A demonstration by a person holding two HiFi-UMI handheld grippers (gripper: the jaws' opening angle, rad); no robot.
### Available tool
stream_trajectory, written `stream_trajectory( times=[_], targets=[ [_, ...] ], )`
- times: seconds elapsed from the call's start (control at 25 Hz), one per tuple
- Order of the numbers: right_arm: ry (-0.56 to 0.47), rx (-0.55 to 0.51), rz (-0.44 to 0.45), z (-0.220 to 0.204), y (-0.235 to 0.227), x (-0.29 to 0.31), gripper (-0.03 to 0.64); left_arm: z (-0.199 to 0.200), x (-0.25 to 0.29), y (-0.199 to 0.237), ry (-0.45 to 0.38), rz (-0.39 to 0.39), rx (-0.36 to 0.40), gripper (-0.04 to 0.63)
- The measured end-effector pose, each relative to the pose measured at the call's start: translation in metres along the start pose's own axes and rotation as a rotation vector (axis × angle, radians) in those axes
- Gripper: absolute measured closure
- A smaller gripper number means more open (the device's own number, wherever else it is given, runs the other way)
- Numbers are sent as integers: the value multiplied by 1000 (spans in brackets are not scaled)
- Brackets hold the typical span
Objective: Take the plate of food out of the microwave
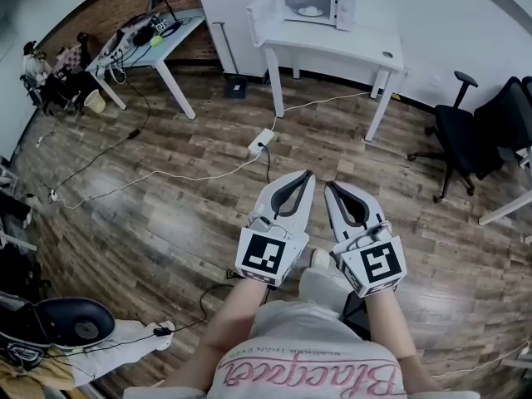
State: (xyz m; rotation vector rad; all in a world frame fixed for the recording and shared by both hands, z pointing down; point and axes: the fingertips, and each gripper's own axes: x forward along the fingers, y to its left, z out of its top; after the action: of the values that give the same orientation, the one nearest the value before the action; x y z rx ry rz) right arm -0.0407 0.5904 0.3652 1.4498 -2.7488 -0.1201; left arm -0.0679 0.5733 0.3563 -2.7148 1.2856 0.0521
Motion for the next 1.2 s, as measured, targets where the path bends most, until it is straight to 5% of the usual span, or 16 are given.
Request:
stream_trajectory(
  times=[1.2],
  targets=[
    [-26, -15, 86, 6, -167, 114, 606, -8, 199, 54, 1, 56, -23, 589]
  ],
)
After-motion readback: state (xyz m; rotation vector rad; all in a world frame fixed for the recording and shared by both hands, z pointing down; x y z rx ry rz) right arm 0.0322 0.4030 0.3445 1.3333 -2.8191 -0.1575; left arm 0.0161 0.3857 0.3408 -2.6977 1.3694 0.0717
